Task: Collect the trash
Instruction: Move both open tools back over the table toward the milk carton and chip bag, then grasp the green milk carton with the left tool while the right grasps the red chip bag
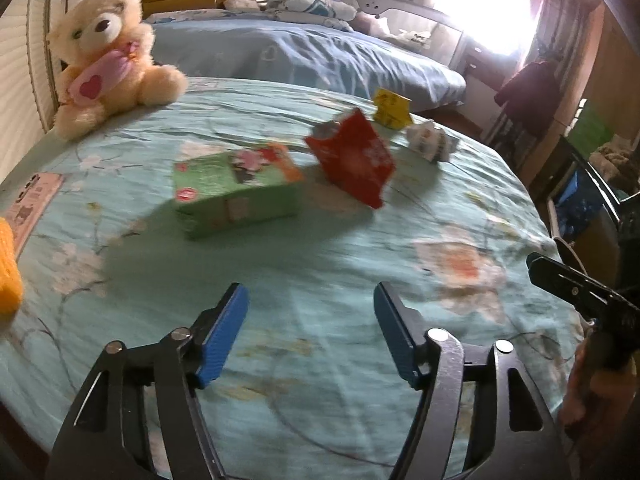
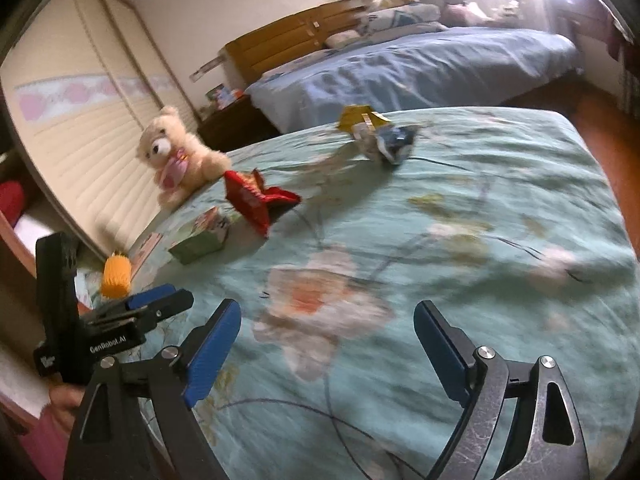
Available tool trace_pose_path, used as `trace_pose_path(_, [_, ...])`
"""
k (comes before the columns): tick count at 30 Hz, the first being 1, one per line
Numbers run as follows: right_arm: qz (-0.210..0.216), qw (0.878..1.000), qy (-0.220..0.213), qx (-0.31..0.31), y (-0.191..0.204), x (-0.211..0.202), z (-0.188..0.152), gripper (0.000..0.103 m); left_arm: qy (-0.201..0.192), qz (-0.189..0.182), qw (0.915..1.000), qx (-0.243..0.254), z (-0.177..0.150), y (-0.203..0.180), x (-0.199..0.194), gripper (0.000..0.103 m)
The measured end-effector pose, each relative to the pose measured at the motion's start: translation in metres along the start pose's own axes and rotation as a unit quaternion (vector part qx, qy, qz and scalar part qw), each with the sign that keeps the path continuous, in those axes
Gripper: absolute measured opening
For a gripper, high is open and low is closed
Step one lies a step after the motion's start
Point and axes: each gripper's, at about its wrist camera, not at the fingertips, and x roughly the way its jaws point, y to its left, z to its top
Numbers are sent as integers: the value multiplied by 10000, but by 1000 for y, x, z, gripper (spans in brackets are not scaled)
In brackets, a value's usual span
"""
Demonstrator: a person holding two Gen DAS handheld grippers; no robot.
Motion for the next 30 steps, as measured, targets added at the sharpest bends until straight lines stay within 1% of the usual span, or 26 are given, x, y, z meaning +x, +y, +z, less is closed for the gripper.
trace_pose_path(2, [33, 9999, 25, -103, 6, 7, 5, 90, 49, -62, 10000, 4, 6, 12, 1, 73])
trace_pose_path(7, [118, 9993, 130, -342, 19, 28, 17, 90, 104, 136, 9996, 207, 21, 36, 7, 77])
trace_pose_path(9, [145, 9987, 175, -460, 24, 38, 23, 90, 197, 95, 9995, 212, 26, 47, 12, 81])
trace_pose_path(11, [143, 9983, 202, -524, 27, 46, 27, 90, 283, 77, 9993, 219, 31, 57, 17, 81])
trace_pose_path(13, [159, 9982, 237, -535, 29, 55, 32, 90, 330, 141, 9989, 295, 35, 64, 21, 82])
trace_pose_path(22, [232, 9974, 252, -637, 41, 84, 54, 90, 516, 361, 9951, 758, 50, 72, 41, 83])
trace_pose_path(24, [243, 9972, 245, -664, 44, 91, 59, 90, 566, 369, 9945, 797, 54, 72, 45, 86])
trace_pose_path(30, [202, 9964, 217, -799, 55, 109, 71, 89, 590, 269, 9930, 985, 60, 68, 54, 87])
